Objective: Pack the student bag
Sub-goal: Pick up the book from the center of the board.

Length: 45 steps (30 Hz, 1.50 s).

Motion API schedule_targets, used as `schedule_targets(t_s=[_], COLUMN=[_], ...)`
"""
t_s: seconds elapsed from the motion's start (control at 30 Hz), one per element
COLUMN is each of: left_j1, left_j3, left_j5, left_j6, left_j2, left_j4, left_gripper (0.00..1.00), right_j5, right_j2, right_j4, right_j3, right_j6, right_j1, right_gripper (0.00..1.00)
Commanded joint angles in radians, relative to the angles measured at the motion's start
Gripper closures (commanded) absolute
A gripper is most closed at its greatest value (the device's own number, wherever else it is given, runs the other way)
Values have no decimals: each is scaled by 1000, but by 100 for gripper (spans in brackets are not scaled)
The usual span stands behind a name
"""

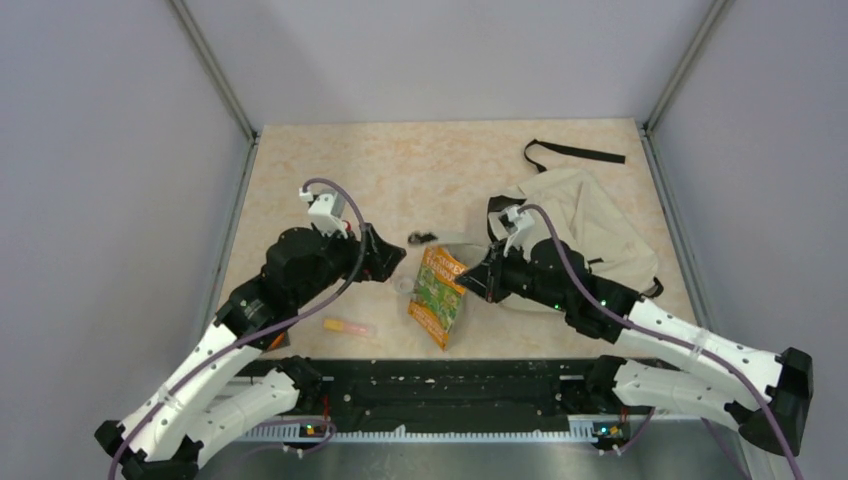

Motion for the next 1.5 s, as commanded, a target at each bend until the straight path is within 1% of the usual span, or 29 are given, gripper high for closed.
schedule_targets(t_s=[0.0, 0.1, 0.27, 0.4, 0.5, 0.57, 0.7, 0.77, 0.97, 1.1, 1.13, 1.17, 1.27, 1.3, 1.37, 1.4, 1.47], left_j1=[-2, -2, -1, -1, -2, -2, -1, -2, -2, -2, -2, -1, -2, -2, -1, -2, -1], left_j3=[132, 174, 245, 285, 275, 245, 187, 181, 153, 147, 142, 134, 80, 64, 47, 45, 49], left_j5=[207, 250, 262, 233, 184, 221, 373, 407, 405, 468, 499, 532, 604, 614, 625, 621, 594], left_j6=[62, 67, 88, 118, 104, 95, 86, 93, 97, 94, 94, 95, 101, 100, 101, 103, 119], left_j2=[19, 7, -31, -56, -81, -94, -121, -133, -154, -130, -124, -121, -133, -140, -151, -154, -160], left_j4=[-15, 7, -4, -64, -87, -76, -1, 6, 15, 30, 44, 65, 136, 158, 179, 177, 160], left_gripper=[7, 7, 4, 2, 2, 2, 2, 2, 2, 3, 5, 9, 31, 39, 61, 73, 91], right_j5=[-197, -234, -244, -227, -247, -269, -329, -376, -538, -549, -542, -535, -522, -518, -502, -477, -397], right_j2=[3, 18, 23, 14, 4, -1, -13, -26, -41, -47, -48, -49, -43, -37, -25, -21, -17], right_j4=[39, 24, 29, 43, 60, 59, 52, 72, 126, 138, 141, 144, 145, 143, 125, 112, 79], right_j3=[199, 295, 404, 451, 467, 478, 491, 482, 464, 453, 449, 445, 431, 427, 422, 421, 416], right_j6=[-130, -161, -223, -263, -301, -332, -366, -373, -364, -360, -362, -365, -388, -395, -408, -415, -421], right_j1=[-7, -7, -7, -6, -7, -7, -7, -6, -7, -7, -7, -7, -7, -6, -7, -7, -7], right_gripper=[100, 100, 100, 100, 100, 100, 100, 100, 100, 100, 100, 100, 100, 100, 100, 100, 100])
